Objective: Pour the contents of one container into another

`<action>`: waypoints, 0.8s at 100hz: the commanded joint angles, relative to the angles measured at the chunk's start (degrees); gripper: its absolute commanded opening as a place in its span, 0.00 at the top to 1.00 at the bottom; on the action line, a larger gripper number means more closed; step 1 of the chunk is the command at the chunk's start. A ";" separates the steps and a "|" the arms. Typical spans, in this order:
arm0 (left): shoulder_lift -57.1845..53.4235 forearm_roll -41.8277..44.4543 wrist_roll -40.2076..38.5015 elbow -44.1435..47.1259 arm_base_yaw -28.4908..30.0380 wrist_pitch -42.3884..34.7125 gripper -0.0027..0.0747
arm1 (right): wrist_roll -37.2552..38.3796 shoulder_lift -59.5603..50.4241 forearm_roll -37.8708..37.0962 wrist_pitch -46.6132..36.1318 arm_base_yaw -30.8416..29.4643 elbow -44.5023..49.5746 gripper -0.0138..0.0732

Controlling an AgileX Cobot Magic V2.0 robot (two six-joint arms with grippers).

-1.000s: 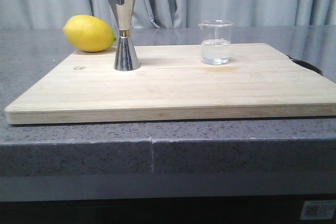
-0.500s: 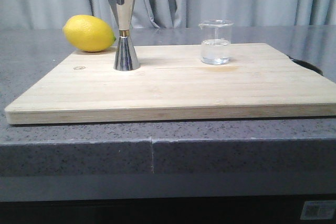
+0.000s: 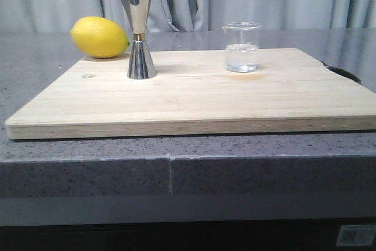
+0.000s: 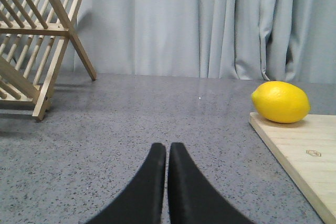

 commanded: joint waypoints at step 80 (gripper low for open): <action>4.84 -11.59 -0.27 -8.74 -0.35 -1.48 0.99 | 0.73 7.98 5.94 8.00 0.10 -14.37 0.92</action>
